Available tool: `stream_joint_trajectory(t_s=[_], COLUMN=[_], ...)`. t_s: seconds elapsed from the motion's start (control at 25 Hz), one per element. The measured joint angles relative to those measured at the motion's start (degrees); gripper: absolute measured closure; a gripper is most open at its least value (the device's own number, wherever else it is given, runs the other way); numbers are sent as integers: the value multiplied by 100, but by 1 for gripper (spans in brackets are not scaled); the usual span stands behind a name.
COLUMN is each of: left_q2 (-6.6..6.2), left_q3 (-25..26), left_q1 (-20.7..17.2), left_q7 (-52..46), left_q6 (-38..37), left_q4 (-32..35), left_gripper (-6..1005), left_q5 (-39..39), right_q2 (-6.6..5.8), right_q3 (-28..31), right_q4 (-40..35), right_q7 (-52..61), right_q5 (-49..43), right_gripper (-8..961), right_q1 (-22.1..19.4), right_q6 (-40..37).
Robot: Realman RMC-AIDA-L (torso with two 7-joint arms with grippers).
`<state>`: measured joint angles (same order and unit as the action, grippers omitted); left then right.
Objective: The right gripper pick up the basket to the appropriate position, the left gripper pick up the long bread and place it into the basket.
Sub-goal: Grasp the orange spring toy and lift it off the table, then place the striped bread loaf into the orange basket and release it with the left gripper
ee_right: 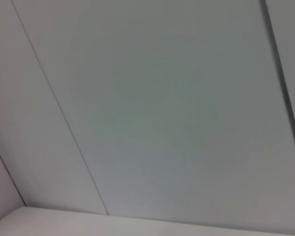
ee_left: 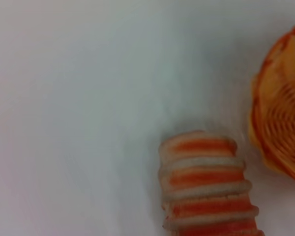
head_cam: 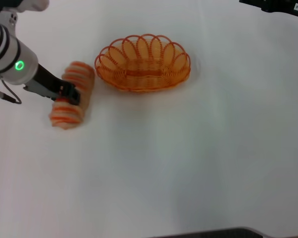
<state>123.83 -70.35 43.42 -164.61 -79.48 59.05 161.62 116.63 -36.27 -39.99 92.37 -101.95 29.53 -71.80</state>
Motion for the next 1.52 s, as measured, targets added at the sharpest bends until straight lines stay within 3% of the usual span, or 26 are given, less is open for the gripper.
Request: stream_joint_trajectory(t_s=[0.24,0.64,0.92,1.32,1.52], left_q2=[-10,-115,-27,-22,-29], left_q3=[167,562,997,1016,977], left_q1=[-51,-146,-148,-160,-24], left_q7=[22,972,2306,4740,5322], left_q6=[50,282,161,-584,-655], left_q4=[212,302,649,1193,1315], left_gripper=[565,640,686,762,800], left_q5=[188,176,-38,-1165,-1314], right_q2=[-1,-22,-66,-76,-79], right_q3=[-3,3,-5,-19,-21], right_q4=[-8,-9,-9,-9,-8], right_q7=[0,0,0,0,0], right_q5=[0,0,0,1,0], right_gripper=[197,198,198,198,198], right_q1=[-19,-40,-39,-80,-80], right_q6=[-40,-72,-93,-176,-225])
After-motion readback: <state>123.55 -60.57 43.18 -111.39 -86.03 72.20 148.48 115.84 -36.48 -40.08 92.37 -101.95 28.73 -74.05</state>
